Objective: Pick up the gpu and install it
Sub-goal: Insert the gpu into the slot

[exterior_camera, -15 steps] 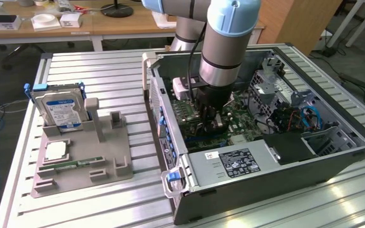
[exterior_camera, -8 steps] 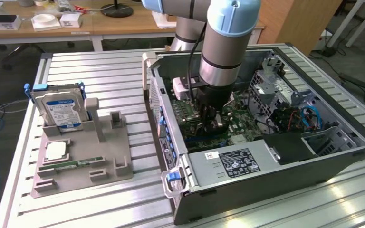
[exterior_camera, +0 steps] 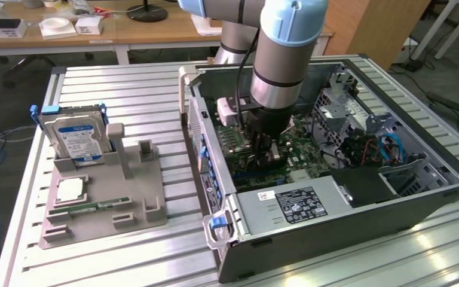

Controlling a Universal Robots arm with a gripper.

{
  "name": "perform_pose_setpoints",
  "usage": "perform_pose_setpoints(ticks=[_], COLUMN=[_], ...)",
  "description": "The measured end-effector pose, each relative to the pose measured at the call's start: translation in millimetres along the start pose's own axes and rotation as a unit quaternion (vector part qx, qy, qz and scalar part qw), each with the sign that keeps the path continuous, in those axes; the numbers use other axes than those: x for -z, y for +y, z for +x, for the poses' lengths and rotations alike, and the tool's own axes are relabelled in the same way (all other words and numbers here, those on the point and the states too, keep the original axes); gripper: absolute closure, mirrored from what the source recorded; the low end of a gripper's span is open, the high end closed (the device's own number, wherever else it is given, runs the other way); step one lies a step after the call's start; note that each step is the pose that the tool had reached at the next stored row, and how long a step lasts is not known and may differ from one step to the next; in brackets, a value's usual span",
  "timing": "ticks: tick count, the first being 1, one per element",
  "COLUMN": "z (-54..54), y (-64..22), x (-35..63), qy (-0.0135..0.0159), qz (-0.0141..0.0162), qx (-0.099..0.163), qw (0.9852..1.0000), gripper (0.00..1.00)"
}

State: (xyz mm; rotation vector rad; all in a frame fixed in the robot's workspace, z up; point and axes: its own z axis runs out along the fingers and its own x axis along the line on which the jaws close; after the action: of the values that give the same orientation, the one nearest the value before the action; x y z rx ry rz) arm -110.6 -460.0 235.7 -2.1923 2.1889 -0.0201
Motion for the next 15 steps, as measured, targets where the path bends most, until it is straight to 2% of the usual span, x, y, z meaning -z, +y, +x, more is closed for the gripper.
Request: perform_pose_setpoints(ticks=[15], z=[0.0], y=[3.1], x=[-1.4], qy=[-0.0001], qz=[0.0000], qx=[0.000], qw=[1.0000], gripper=[0.74])
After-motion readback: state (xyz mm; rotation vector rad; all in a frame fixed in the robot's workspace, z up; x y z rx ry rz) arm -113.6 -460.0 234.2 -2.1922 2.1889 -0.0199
